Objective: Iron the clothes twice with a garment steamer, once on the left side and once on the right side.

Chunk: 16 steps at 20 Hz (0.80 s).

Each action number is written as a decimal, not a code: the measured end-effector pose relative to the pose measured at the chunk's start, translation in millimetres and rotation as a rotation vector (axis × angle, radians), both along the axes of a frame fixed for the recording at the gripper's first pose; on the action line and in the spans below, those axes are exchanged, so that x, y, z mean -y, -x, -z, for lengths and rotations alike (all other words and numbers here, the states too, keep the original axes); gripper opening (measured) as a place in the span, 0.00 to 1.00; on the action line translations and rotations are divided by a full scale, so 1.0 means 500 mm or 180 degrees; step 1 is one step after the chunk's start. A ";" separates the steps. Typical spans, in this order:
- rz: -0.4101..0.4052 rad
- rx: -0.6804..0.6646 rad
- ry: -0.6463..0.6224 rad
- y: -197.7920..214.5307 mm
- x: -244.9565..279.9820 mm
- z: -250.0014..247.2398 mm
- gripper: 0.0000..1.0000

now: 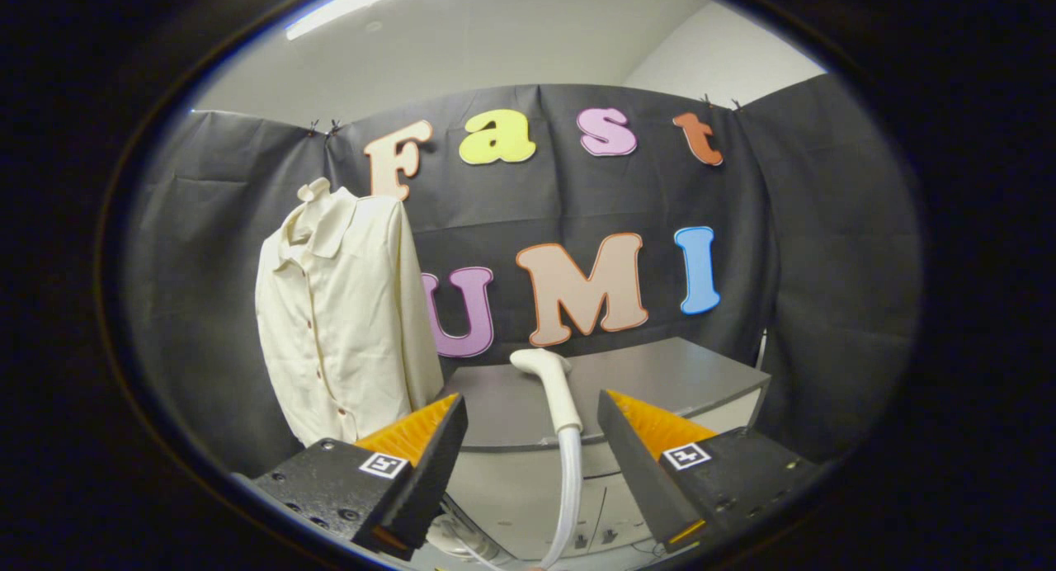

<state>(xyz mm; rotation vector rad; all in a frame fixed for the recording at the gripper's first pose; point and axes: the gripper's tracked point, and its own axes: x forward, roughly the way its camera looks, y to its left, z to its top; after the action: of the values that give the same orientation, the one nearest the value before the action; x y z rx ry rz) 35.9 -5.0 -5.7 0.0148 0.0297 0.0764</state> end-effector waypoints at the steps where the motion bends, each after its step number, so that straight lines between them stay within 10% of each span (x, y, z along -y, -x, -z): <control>1: -0.0017 -0.0010 -0.0003 -0.007 0.001 0.002 0.97; 16: 0.0048 -0.0351 0.0100 -0.322 0.047 -0.031 0.97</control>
<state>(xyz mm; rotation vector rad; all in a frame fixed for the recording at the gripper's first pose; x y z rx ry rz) 197.0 -28.3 9.9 -0.0121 0.1409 0.0600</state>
